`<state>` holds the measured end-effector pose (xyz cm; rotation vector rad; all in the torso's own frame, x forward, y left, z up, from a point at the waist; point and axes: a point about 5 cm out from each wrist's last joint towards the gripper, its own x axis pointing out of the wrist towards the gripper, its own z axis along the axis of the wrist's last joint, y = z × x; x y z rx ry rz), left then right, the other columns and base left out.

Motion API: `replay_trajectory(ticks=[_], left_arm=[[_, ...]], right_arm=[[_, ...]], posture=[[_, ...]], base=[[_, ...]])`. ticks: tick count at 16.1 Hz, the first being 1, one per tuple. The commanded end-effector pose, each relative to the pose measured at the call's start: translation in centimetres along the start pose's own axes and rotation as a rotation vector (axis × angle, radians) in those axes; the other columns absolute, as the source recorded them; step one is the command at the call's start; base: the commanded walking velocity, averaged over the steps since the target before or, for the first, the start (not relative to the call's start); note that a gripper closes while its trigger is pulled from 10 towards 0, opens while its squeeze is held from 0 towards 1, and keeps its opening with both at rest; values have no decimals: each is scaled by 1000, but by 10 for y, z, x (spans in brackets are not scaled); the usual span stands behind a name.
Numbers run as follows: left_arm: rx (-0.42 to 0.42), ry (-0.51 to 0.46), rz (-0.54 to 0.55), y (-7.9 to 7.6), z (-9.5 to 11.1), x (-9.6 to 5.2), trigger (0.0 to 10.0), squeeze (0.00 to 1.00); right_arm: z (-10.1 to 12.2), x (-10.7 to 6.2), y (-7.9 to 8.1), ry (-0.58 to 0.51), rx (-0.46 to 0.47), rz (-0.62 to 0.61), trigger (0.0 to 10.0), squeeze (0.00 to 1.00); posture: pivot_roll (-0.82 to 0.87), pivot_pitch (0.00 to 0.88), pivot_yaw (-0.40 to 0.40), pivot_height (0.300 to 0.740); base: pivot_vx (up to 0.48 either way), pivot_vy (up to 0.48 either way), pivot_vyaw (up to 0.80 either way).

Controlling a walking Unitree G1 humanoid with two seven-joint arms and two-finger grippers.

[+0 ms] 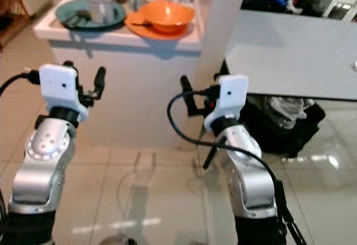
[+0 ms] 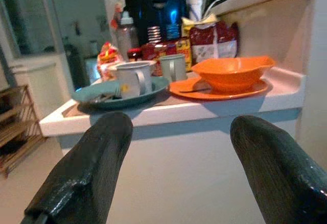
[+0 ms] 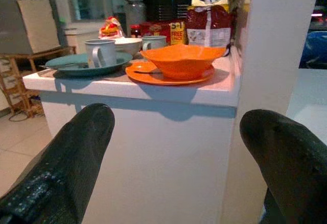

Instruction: Setting the table

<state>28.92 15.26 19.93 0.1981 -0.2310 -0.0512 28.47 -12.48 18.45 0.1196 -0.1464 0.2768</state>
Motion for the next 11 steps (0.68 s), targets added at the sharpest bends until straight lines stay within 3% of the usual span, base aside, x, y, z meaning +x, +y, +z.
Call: replay_trajectory(ticks=[1,11], left_arm=[[10,-46,-27,-5,10,2,10000,0],[29,-44,-23,-2,12,4,10000,0]], right_arm=[[4,1,-6,-3,-2,-20,10000,0],[17,14,-8,-33,-22,-9,10000,0]], posture=[[30,43,-73,740],[33,42,-74,740]], base=[[382,0,0],[418,0,0]])
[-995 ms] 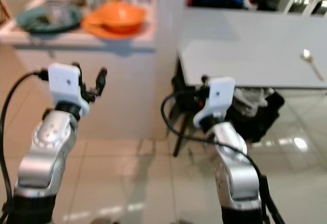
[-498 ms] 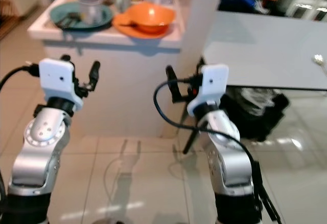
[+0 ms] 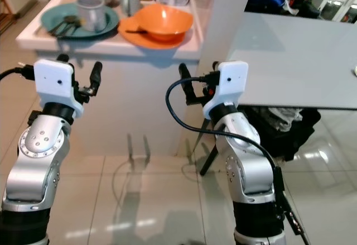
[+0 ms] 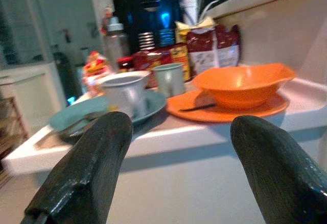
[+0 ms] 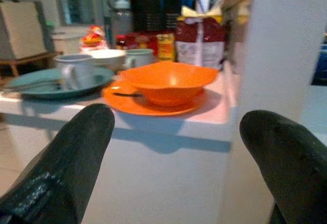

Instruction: Setting the table

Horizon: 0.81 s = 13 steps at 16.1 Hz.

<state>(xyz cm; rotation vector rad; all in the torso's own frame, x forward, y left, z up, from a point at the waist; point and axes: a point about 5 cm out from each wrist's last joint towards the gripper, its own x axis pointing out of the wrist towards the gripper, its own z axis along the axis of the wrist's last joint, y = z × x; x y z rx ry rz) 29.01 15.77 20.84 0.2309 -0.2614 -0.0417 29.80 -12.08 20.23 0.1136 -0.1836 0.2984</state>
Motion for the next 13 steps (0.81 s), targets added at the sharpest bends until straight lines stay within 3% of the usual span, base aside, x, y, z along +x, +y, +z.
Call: replay_trajectory(ticks=[1,13], left_arm=[[-4,-16,-31,-8,5,2,10000,0],[3,-20,-64,-12,4,1,10000,0]], right_arm=[[3,-2,-9,0,-20,-26,10000,0],[2,-2,-10,11,49,-29,10000,0]], posture=[[34,41,-75,740],[36,17,-71,740]], base=[[424,0,0],[430,0,0]])
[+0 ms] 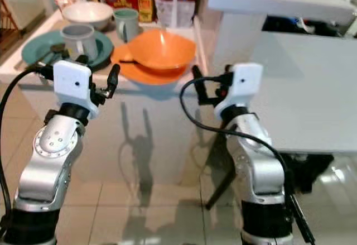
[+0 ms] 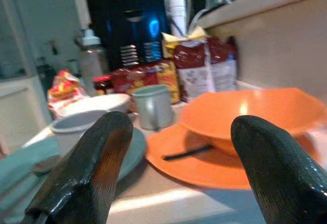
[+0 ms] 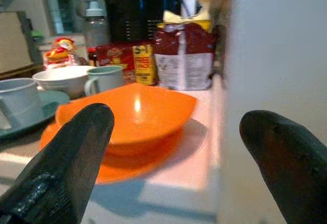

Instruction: Setting the table

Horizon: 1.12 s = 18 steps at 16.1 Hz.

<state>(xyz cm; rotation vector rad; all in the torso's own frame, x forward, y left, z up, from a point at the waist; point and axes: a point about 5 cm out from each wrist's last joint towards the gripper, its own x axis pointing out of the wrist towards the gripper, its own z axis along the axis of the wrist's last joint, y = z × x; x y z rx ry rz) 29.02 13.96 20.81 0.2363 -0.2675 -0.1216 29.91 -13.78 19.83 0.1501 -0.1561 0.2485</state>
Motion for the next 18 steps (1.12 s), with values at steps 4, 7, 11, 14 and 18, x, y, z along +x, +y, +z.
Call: replay_trajectory(ticks=[4,7,11,14,18], left_arm=[[11,-5,-11,3,1,0,10000,0],[-18,-39,-47,-1,5,-1,10000,0],[-14,-106,-172,-11,14,-8,10000,0],[-26,-119,-237,-18,17,-11,10000,0],[-15,-119,-254,-20,15,-11,10000,0]], right_arm=[[1,5,0,31,90,-13,10000,1000],[-1,7,-1,93,221,-52,10000,1000],[-2,12,-2,176,385,-97,10000,0],[-1,13,-4,210,425,-138,10000,0],[-3,15,0,242,429,-151,10000,0]], posture=[[37,17,-70,740],[37,17,-70,740],[39,25,-74,740],[39,34,-75,740],[37,40,-72,740]], base=[[429,0,0],[261,0,0],[0,0,0],[0,0,0],[0,0,0]])
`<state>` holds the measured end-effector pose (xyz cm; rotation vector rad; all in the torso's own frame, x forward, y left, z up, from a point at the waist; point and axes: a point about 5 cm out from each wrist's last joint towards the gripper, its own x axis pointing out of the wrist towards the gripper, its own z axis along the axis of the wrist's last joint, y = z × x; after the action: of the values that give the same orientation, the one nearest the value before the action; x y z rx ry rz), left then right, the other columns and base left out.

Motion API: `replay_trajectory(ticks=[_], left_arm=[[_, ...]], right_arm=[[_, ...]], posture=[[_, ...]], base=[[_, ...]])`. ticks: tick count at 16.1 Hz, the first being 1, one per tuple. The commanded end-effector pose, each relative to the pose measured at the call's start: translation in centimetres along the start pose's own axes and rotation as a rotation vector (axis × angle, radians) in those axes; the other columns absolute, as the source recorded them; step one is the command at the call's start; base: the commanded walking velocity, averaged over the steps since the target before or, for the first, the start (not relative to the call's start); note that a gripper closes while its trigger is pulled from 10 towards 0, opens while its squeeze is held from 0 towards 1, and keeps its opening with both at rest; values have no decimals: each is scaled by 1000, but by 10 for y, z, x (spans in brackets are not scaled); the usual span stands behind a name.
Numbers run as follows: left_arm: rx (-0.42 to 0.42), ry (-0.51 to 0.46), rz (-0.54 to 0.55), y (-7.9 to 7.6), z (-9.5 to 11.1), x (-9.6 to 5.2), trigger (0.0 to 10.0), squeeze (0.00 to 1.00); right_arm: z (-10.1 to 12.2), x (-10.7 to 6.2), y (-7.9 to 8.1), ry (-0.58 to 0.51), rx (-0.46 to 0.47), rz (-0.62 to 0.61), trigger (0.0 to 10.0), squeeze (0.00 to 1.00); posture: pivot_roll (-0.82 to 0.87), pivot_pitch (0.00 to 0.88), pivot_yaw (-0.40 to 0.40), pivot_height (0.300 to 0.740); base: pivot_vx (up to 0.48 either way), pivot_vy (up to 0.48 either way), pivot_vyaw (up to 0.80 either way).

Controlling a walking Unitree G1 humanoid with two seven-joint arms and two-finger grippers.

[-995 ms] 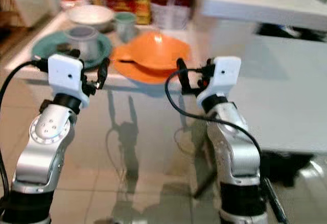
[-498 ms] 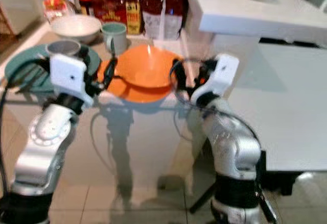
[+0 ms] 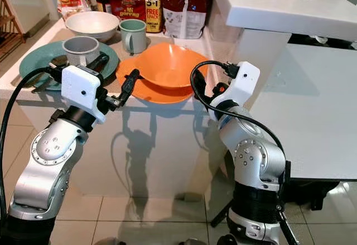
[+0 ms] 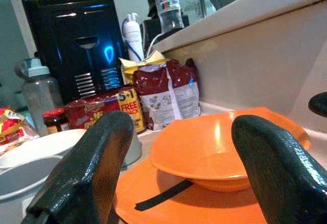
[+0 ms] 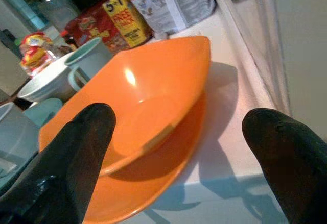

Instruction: Setting the table

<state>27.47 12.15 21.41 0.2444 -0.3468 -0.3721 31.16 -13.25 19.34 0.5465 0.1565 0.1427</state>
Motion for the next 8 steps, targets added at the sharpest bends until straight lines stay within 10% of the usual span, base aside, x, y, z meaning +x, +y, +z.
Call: replay_trajectory(ticks=[1,8], left_arm=[[1,-8,-18,-2,1,0,10000,0],[-2,34,-84,-6,-5,-5,10000,0]], right_arm=[[5,2,2,-5,14,-3,10000,0],[-1,29,5,83,222,-51,10000,0]], posture=[[35,38,-72,740],[47,32,-90,740]], base=[[0,0,0],[0,0,0]])
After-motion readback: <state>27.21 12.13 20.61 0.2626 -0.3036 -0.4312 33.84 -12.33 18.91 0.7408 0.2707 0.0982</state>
